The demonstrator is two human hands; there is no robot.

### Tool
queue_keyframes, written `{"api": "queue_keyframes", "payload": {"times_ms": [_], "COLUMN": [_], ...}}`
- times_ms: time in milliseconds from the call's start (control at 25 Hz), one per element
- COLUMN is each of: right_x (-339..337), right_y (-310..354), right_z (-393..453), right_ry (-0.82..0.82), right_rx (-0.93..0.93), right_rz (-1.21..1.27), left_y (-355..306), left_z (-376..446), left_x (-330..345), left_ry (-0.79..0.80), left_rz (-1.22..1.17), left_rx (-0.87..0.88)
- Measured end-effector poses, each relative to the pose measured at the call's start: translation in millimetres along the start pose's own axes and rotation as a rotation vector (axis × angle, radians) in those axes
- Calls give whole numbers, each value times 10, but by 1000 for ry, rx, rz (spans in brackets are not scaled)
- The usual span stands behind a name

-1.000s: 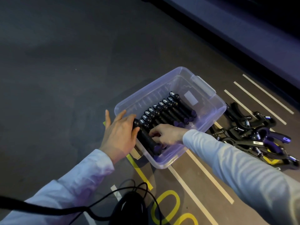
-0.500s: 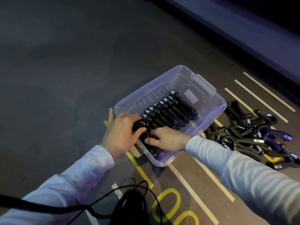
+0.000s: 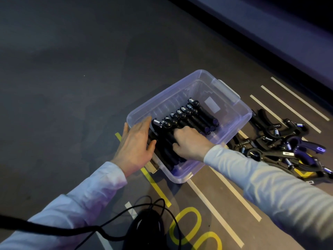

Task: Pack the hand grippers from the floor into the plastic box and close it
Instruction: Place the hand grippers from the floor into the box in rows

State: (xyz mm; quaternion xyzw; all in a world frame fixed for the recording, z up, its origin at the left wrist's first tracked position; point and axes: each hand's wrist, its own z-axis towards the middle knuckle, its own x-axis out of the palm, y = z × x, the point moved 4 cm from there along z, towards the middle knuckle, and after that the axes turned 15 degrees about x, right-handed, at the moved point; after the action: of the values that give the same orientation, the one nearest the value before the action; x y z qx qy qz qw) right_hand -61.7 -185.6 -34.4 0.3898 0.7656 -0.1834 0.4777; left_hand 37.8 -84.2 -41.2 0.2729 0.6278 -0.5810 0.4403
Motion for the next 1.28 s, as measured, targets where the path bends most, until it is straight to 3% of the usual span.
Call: {"api": "queue_keyframes", "payload": {"times_ms": [240,280,400,480,800,1000,1280], "right_x": [146,214,464,540,498,448,481], "right_y": [306,276,153,95,91,113,-3], "right_z": [-52,-50,8,61,98,165,204], "right_ry": [-100,-46,328,440,307,223,216], "right_rx": [-31,-12,62,95,66,39,76], "right_rz": [-80,-38,232,327,153,104,106], "left_y": [52,64,103,112,67,69,34], "left_z": [10,9,5,7,12,12,4], "left_x": [-20,-17,3,2,-25,11,1], "left_ry": [-80,-79,-70,-77,-45,78,101], "left_rz": [-68,-70,-68,-67,-46,51,41], "left_rx": [8,8,22,31,16,6,-16]}}
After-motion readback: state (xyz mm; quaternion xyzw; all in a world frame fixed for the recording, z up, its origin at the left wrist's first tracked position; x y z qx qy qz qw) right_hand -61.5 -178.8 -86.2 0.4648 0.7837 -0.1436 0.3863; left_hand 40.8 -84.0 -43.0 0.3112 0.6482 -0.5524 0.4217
